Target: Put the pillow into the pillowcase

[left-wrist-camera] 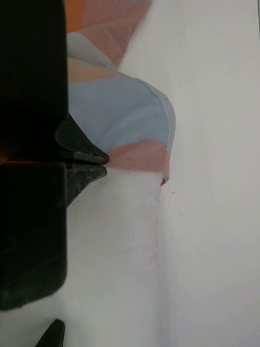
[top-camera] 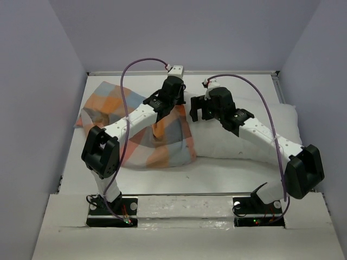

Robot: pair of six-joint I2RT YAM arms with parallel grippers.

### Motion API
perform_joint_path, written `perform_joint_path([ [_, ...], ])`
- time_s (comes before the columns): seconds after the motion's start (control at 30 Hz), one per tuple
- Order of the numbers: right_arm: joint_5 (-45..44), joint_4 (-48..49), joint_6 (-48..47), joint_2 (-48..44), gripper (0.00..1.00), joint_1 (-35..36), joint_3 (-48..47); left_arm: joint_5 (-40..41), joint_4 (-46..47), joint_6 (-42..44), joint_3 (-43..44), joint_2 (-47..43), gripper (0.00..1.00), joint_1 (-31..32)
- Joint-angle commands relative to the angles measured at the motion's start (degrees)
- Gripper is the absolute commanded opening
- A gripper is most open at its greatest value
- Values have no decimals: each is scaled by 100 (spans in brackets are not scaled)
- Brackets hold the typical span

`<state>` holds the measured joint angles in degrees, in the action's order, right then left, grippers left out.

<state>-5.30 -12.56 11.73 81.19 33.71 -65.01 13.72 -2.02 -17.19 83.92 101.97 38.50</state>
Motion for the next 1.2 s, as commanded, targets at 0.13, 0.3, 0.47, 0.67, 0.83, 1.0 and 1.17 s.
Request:
perform_joint_path([
  [0.13,951,68,-294,522,40,-40,-364,88,351,23,10,-617,2,-18],
  [0.3,1268,1008,136,-233,0,-40,410,61,404,32,72,-635,0,-18],
  [0.47,2135,2104,776,-472,0,-40,1024,-992,860,-302,81,-792,0,26],
  [0.67,3360,3416,1709,-507,0,12,1351,-1784,1064,-566,546,-1004,0,421],
  [0.83,3536,4550,2325,-692,0,83,1807,-2127,1169,-1031,591,-1460,0,632],
  [1.0,3309,6084,3140,-114,0,83,2035,-1900,1590,-1602,-41,-2074,0,1079],
  [1.17,2544,6835,3564,134,0,83,2230,-1540,1653,-1849,-613,-2603,0,1125],
])
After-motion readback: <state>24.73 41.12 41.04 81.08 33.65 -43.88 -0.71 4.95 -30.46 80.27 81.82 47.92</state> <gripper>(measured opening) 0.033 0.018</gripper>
